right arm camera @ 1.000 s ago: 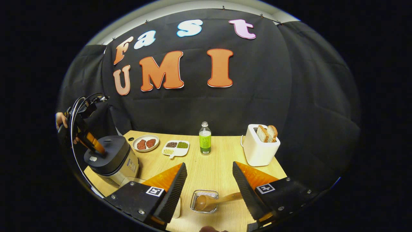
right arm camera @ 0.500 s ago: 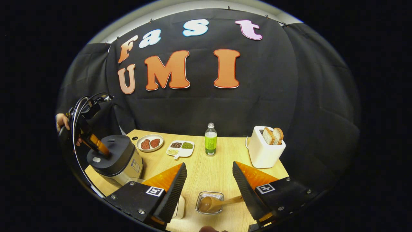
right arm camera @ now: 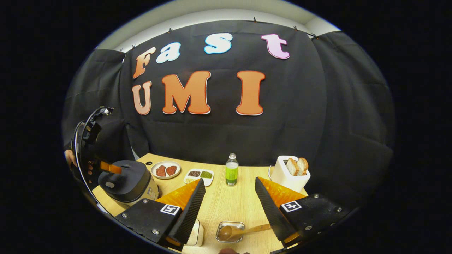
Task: Close the left gripper, press the button to open the rice cooker; take a wooden spoon from the chopstick holder with the right hand, scoop a spoonful of rice and pour it into the rice cooker, then put the wooden spoon back into the chopstick holder.
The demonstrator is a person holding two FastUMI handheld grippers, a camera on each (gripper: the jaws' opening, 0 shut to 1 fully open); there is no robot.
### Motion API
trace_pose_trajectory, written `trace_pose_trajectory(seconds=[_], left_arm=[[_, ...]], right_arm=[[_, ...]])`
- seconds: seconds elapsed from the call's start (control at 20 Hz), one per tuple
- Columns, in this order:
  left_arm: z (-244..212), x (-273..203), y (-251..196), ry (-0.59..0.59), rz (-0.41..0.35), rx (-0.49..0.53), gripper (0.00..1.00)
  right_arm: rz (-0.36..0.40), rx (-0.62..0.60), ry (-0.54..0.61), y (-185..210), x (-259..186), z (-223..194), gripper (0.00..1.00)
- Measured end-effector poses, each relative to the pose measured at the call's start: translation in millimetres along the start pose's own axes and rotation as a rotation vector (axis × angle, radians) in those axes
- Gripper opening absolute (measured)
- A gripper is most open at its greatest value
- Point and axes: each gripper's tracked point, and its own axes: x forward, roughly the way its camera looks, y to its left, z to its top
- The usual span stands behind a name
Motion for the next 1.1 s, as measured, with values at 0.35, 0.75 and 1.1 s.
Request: trace_pose_trajectory(seconds=[0.35,0.75,1.1], left_arm=[[113,-102,-8,-0.475,-0.036,0.022,1.0],[141,-196,-3,-0.809,-0.006,0.038,1.0],[124,-214,-21,-0.899,0.02,0.082,1.0]], right_arm=[[0.01,-0.029,-0.177,21,-11,60,0.88],[0.037,-0.022,-0.314,39,-24,94,0.88],[0.087,0.011,-0.342,61,-20,98,0.88]])
